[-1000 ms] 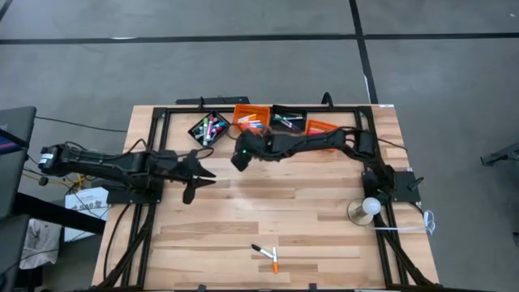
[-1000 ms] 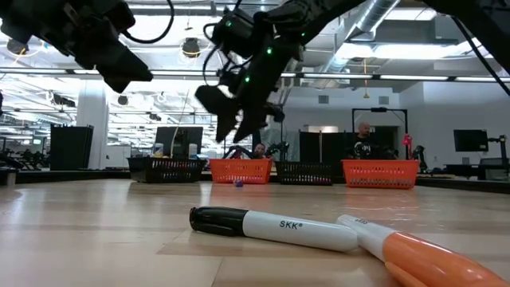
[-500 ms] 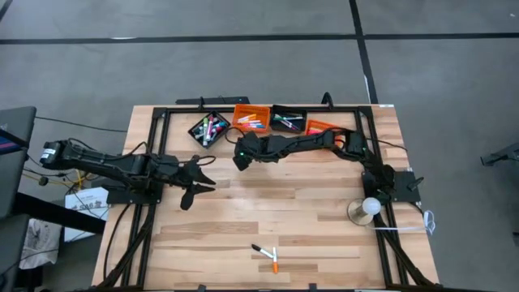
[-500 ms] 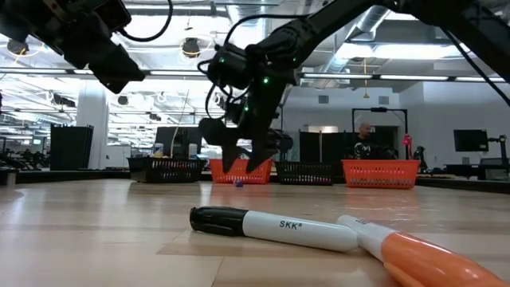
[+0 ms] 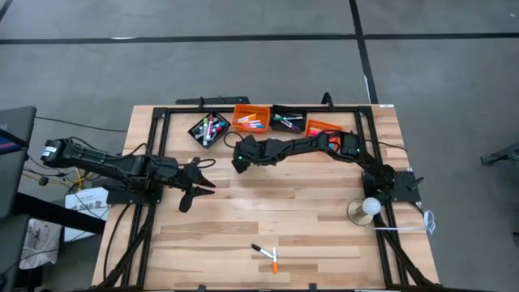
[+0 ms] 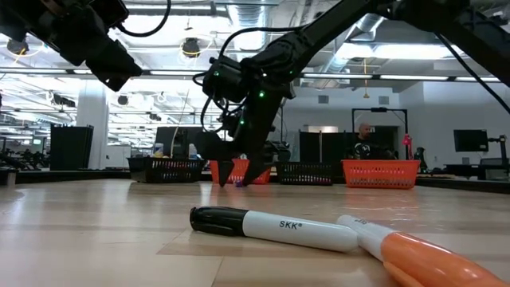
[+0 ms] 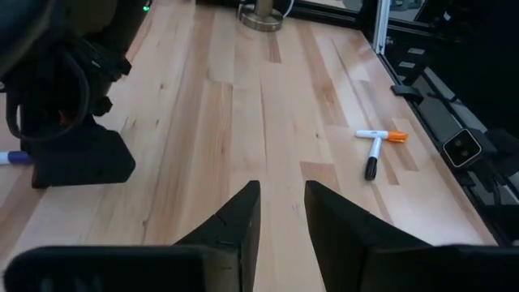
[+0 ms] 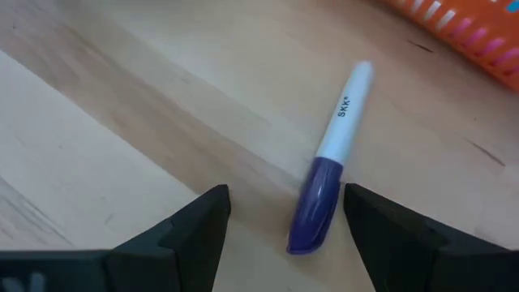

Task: Pick & Place Markers
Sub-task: Put the small purple highlighter into the left orange bin

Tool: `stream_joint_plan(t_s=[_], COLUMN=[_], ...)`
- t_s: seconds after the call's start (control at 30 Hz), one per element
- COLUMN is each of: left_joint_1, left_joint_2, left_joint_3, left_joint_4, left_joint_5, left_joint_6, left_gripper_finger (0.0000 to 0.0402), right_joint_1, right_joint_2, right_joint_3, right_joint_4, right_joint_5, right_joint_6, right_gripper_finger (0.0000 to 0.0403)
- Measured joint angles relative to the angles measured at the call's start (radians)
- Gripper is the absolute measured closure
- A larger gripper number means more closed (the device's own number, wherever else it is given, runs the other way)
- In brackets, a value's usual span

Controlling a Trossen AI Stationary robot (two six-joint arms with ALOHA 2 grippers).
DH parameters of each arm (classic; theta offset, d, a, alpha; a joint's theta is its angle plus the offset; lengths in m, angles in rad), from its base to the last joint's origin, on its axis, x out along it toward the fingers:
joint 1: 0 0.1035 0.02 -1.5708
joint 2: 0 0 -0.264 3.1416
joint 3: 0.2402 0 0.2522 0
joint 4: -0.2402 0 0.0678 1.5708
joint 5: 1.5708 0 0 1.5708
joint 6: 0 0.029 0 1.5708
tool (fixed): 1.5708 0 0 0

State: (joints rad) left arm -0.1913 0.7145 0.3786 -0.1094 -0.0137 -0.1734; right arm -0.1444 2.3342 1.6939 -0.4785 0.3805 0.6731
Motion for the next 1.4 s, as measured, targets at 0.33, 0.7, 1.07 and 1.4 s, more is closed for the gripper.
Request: stream_joint_plan(t_s=[0.33, 0.7, 1.07, 1.4], left_joint_1=[0.0, 0.0, 0.0, 0.0], left_joint_2=[0.001, 0.001, 0.001, 0.001], left_joint_3=[0.0, 0.0, 0.001, 0.001], left_joint_4=[0.005, 0.005, 0.005, 0.005], left_joint_5=[0.0, 0.0, 0.0, 0.0], left_joint_6=[0.0, 0.0, 0.0, 0.0], left_gripper_finger=[0.0303, 0.0303, 0.0303, 0.0303], right_joint_1=[-0.015, -0.018, 0.001, -0.047], right_joint_2=[0.014, 0.004, -0.123, -0.257], right_joint_3=[-0.001, -0.003, -0.009, -0.006], right_joint_4=[0.005, -0.002, -0.134, -0.145], right_joint_5=[0.019, 0.014, -0.005, -0.062], right_joint_6=[0.034, 0.036, 0.02, -0.206], right_gripper_finger=[0.0214, 0.0358, 0.0364, 0.0377])
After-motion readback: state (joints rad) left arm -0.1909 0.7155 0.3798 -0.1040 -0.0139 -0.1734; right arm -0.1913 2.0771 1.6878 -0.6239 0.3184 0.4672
